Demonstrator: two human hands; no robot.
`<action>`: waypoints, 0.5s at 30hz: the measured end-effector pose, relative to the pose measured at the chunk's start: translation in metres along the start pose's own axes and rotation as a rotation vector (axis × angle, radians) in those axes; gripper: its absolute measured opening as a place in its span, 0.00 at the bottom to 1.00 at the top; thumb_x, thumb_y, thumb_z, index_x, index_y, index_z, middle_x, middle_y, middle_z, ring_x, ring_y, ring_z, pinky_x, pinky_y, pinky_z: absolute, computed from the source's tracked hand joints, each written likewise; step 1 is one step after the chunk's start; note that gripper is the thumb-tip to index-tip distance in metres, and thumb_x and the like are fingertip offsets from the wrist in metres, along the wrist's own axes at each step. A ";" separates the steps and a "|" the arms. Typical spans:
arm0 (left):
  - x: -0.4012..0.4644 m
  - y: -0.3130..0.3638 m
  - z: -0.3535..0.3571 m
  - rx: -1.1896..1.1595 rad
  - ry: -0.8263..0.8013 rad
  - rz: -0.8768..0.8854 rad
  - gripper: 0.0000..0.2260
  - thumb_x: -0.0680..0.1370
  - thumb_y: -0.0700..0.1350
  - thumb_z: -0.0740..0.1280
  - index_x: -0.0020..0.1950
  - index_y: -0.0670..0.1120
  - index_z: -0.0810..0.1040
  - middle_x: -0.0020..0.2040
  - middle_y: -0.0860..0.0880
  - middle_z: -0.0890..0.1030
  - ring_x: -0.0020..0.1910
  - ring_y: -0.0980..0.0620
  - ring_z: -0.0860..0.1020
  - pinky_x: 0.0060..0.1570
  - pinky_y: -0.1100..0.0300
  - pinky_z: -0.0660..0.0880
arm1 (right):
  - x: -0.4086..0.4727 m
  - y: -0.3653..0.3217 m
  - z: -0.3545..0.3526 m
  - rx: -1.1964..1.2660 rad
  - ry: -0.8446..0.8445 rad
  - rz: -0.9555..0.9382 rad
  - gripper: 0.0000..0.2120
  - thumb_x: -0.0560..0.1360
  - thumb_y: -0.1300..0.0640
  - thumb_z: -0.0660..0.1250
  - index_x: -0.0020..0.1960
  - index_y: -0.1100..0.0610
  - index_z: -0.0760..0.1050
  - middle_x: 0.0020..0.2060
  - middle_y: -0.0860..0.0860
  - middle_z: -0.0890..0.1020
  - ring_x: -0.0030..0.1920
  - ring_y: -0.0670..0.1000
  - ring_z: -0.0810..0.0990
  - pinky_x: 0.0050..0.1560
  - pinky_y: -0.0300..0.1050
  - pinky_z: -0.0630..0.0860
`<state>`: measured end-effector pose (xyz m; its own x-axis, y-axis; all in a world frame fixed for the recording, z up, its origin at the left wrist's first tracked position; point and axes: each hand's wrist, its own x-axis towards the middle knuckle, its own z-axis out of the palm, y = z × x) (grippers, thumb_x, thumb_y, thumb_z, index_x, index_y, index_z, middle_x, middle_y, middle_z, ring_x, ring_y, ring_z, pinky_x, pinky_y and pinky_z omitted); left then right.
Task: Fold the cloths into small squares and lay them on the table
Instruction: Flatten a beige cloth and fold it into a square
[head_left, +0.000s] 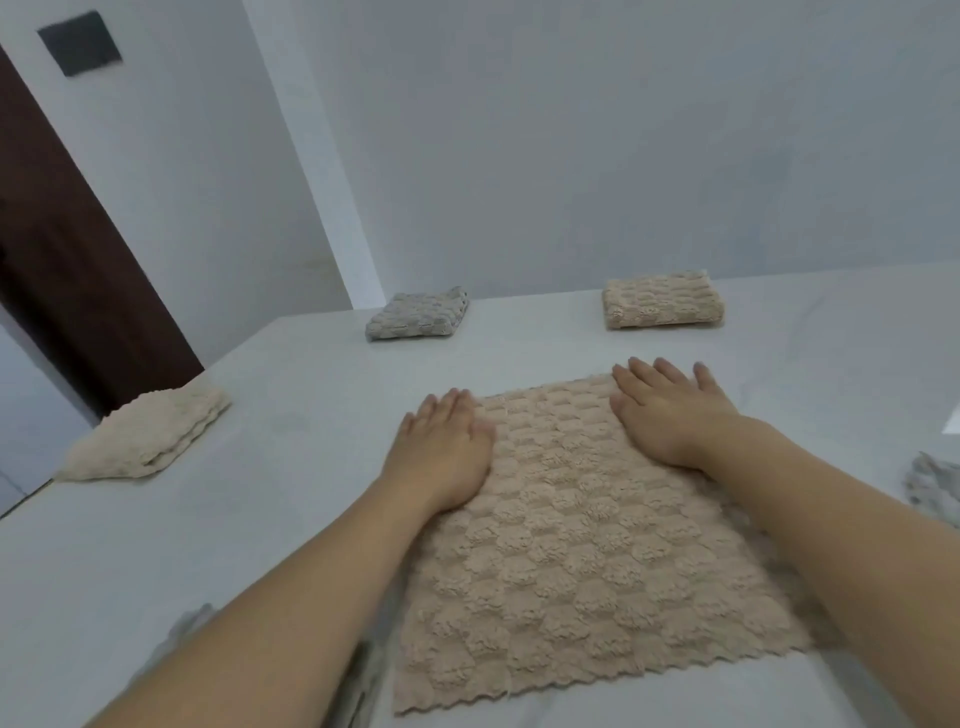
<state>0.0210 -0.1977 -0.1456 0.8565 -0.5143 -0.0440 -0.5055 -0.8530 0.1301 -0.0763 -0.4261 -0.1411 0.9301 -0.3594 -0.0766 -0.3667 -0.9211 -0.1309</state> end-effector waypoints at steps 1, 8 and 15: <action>-0.002 -0.007 -0.004 0.012 -0.019 -0.038 0.27 0.83 0.56 0.42 0.80 0.48 0.44 0.81 0.50 0.45 0.79 0.49 0.44 0.76 0.49 0.41 | -0.002 0.007 -0.003 -0.010 -0.008 0.050 0.27 0.82 0.45 0.38 0.79 0.49 0.42 0.78 0.47 0.43 0.78 0.51 0.41 0.75 0.57 0.35; -0.048 0.051 -0.007 -0.045 0.082 0.061 0.27 0.83 0.54 0.43 0.80 0.44 0.46 0.81 0.48 0.45 0.79 0.49 0.42 0.76 0.47 0.38 | -0.038 -0.017 -0.015 -0.025 0.060 -0.028 0.27 0.83 0.46 0.38 0.79 0.54 0.41 0.78 0.48 0.41 0.78 0.50 0.39 0.75 0.55 0.35; -0.069 0.021 -0.007 0.017 -0.078 0.003 0.28 0.83 0.56 0.42 0.80 0.47 0.42 0.81 0.49 0.41 0.79 0.50 0.40 0.76 0.48 0.38 | -0.075 0.015 -0.006 -0.022 -0.031 0.070 0.27 0.82 0.45 0.39 0.79 0.51 0.41 0.78 0.47 0.42 0.78 0.48 0.43 0.77 0.54 0.42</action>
<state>-0.0480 -0.1800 -0.1328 0.8446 -0.5217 -0.1204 -0.5103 -0.8524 0.1137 -0.1511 -0.4140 -0.1318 0.9008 -0.4185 -0.1155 -0.4299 -0.8971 -0.1023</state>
